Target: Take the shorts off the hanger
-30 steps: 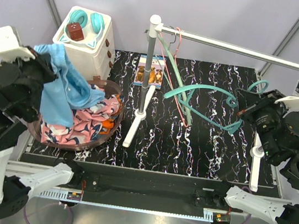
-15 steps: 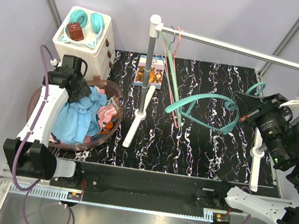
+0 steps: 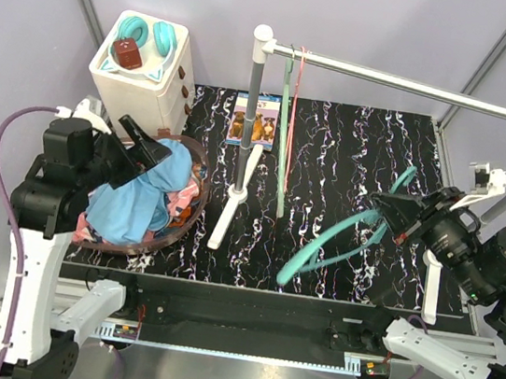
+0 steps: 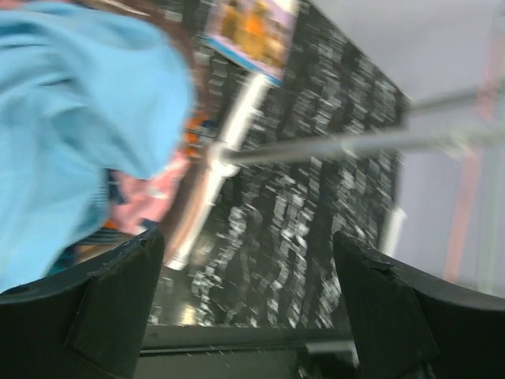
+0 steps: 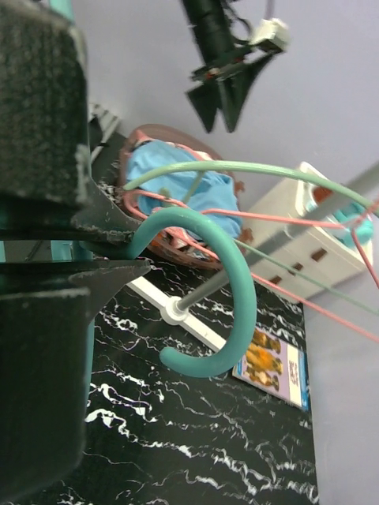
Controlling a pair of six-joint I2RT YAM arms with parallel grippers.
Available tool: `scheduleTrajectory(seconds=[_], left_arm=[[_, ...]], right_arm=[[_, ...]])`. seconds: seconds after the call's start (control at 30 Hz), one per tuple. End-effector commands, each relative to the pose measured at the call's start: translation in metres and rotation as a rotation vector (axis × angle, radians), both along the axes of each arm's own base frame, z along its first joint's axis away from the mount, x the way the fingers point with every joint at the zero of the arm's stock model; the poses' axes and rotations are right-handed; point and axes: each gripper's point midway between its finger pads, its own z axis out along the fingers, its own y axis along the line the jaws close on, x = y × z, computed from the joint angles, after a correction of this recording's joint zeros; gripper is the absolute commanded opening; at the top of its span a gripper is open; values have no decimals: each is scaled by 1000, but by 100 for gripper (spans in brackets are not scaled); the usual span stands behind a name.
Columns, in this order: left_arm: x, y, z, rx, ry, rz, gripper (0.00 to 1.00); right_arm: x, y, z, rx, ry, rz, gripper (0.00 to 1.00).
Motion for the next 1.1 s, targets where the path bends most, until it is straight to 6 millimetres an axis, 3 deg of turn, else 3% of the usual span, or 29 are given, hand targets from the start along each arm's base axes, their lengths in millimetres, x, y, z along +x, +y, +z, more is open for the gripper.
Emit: scheduleTrajectory(seconds=[0.0, 0.2, 0.27, 0.33, 0.37, 0.43, 0.47, 0.5, 0.53, 0.6, 0.63, 0.73, 0.8, 0.97, 1.07], left_arm=[[-23, -72, 77, -161, -282, -421, 91], [-76, -136, 167, -309, -477, -765, 89], [-100, -160, 181, -370, -477, -883, 89], [-105, -181, 194, -417, -485, -946, 89], [-120, -194, 199, -449, -472, -1016, 89], [-120, -219, 209, -458, -460, -1064, 89], [-131, -229, 210, -465, -453, -1119, 89], [-127, -246, 202, -451, -410, -1140, 88], [-133, -249, 211, -462, -426, -1162, 88], [-147, -267, 204, -455, -401, -1230, 88], [-152, -283, 194, -447, -359, -1265, 88], [-158, -306, 176, -432, -272, -1336, 87], [-158, -311, 162, -388, -215, -1359, 87], [-161, -328, 171, -389, -193, -1457, 88], [-166, -329, 172, -403, -179, -1493, 79]], right_arm=[[-24, 26, 3, -57, -88, 227, 0], [-22, 39, -11, -94, -84, 271, 0], [-21, 44, -10, -110, -89, 289, 0], [-21, 45, -8, -128, -90, 296, 0], [-21, 45, -8, -143, -85, 296, 0], [-19, 43, -8, -165, -91, 291, 0], [-19, 41, -6, -169, -94, 282, 0], [-18, 39, -4, -168, -98, 271, 0], [-16, 37, -3, -171, -103, 259, 0], [-14, 37, -2, -178, -114, 251, 0], [-12, 37, -3, -198, -124, 253, 0], [-7, 39, 1, -255, -136, 251, 0], [-3, 36, 10, -301, -173, 238, 0], [11, 26, 26, -355, -271, 160, 0], [24, 23, 28, -411, -301, 106, 0]])
